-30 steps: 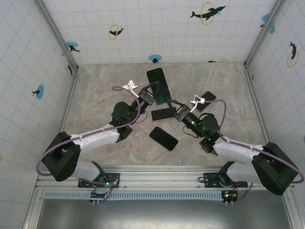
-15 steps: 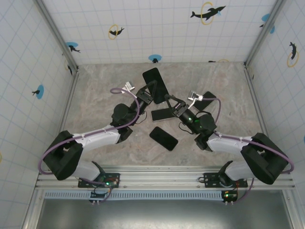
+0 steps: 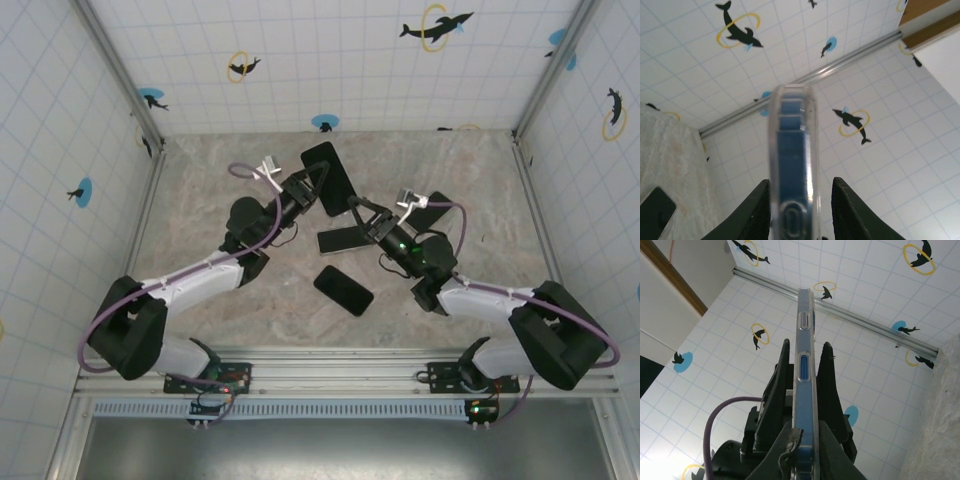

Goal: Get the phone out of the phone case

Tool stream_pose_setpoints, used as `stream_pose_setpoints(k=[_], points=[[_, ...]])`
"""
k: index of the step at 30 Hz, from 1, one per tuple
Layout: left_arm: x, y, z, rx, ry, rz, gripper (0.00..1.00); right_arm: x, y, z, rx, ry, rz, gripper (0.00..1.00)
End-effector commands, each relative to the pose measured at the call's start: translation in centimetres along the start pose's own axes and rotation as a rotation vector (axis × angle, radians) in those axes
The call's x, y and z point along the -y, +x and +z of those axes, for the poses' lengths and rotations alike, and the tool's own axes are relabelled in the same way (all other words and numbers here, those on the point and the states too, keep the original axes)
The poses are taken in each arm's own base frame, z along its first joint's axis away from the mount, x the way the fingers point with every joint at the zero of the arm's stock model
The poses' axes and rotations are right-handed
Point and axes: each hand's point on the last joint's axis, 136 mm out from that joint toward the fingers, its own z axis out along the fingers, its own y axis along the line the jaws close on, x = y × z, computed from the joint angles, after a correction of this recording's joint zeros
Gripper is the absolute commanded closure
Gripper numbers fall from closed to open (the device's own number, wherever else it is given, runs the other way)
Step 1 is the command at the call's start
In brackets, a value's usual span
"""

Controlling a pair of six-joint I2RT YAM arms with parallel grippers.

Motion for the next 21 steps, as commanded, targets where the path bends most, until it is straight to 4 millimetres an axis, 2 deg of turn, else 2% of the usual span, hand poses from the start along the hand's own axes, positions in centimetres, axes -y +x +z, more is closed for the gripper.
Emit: stream_pose_setpoints(k=[1, 6, 13, 17, 21], points=[[0.7, 1.6, -0.2, -0.168, -0.008, -0.012, 0.65, -4.1, -1.6, -0.1, 0.03, -0.125, -0.011, 1.0], [0.1, 1.4, -1.4, -0.217, -0.034, 0.026, 0.64, -4.6, -1.7, 0.1, 0.013, -0.14, -0.01, 1.0], [-0.1, 1.3, -1.3, -0.29, -0.01, -0.003, 0.7, -4.3, -1.3, 0.2, -0.016, -0.126, -0.009, 1.0], [-0.4, 0.3, -1.8, -0.286, -0.008, -0.005, 0.71, -4.3, -1.1, 0.1, -0.029, -0.12, -0.011, 1.0], [-0.6, 0.0, -2.1, -0.292, -0.01, -0.007, 0.79, -4.0, -0.8, 0.1, -0.043, -0.1, -0.013, 1.0]])
